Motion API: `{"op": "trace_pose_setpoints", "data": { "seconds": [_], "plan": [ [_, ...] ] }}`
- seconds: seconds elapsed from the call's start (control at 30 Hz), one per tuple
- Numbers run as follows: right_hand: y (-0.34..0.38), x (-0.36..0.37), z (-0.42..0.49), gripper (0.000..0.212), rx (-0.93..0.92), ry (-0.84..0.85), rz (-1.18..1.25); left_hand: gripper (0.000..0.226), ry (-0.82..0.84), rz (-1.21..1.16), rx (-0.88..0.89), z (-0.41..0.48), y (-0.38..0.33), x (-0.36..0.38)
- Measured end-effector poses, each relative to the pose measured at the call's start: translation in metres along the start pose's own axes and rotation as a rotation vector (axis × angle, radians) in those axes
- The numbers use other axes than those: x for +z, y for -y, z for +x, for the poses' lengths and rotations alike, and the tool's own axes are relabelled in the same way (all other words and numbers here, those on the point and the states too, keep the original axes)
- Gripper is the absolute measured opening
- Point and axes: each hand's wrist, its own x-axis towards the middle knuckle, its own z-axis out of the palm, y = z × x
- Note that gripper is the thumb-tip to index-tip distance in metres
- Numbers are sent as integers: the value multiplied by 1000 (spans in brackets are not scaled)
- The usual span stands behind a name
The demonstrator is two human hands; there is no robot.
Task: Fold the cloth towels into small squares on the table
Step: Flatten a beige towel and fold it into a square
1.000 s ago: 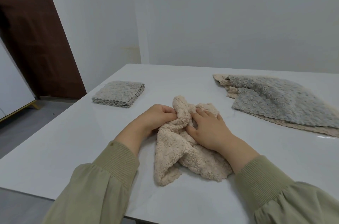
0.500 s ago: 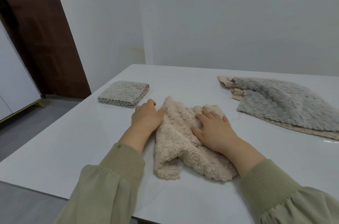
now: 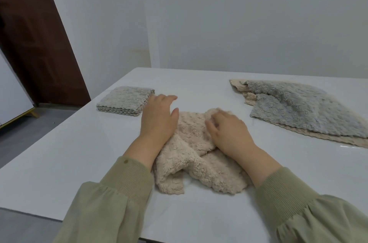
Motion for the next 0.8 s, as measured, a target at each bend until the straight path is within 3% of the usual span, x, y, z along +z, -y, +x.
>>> {"op": "trace_pose_setpoints", "data": {
  "seconds": [0.1,0.17,0.23,0.43,0.53,0.6,0.67,0.73,0.8],
  "plan": [
    [-14,-7,10,35,138,-224,-2,45,373,8,49,-3,-6,5],
    [-28,-10,17,40,264,-191,-102,59,620,125,110,-9,-8,13],
    [-39,-11,21,45,346,-106,-159,71,734,260,145,-11,-8,18],
    [-42,-10,26,26,292,-133,28,73,739,255,125,-9,-6,22],
    [-43,-17,24,19,347,-360,126,64,619,205,121,-8,-8,22],
    [-45,-21,23,21,378,-480,147,55,496,141,125,-6,-8,20],
    [-46,-20,23,28,390,-449,171,48,415,63,120,-5,-7,17],
    [-43,-18,22,38,367,-391,154,44,402,24,99,-5,-5,14],
    [-33,-23,17,40,216,-443,87,46,446,1,65,-4,-4,12]
  ]
}}
